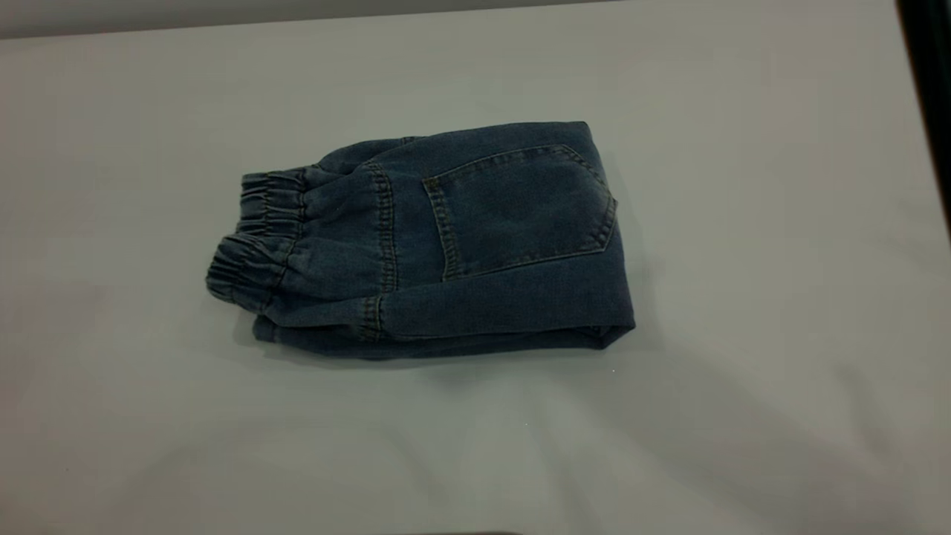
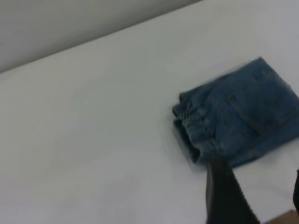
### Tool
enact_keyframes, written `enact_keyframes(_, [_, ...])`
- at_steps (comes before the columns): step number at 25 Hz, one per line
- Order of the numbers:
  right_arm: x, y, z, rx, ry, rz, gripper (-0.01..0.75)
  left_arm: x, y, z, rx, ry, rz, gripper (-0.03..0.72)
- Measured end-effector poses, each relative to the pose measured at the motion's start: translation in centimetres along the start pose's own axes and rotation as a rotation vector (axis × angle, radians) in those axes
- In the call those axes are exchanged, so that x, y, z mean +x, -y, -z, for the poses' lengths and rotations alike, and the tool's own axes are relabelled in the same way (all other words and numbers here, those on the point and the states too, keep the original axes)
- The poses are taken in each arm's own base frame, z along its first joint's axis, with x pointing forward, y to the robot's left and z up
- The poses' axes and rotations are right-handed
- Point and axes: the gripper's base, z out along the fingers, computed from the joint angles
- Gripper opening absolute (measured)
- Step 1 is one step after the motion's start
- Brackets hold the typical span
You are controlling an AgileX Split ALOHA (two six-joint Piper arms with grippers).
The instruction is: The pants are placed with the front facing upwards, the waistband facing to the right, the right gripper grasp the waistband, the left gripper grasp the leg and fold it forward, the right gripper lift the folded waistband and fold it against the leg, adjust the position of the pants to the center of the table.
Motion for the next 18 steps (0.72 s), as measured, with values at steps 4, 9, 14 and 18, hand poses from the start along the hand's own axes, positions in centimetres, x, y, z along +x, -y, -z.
enact_keyframes(4, [3.6, 0.1, 0.8, 0.003, -0.083, 0.0, 0.332, 4.3, 0.4, -1.3, 0.009, -0.08, 0.004, 0.317])
enact_keyframes(9, [7.7, 0.3, 2.3, 0.007, -0.135, -0.034, 0.332, 9.8, 0.8, -3.7, 0.021, -0.207, 0.019, 0.317])
enact_keyframes(14, [11.7, 0.4, 4.5, 0.009, -0.145, -0.045, 0.332, 14.2, 1.2, -5.8, 0.027, -0.321, 0.065, 0.317])
enact_keyframes(18, [15.7, 0.7, 6.5, 0.025, -0.138, -0.06, 0.332, 15.9, 1.4, -6.2, 0.027, -0.338, 0.072, 0.317])
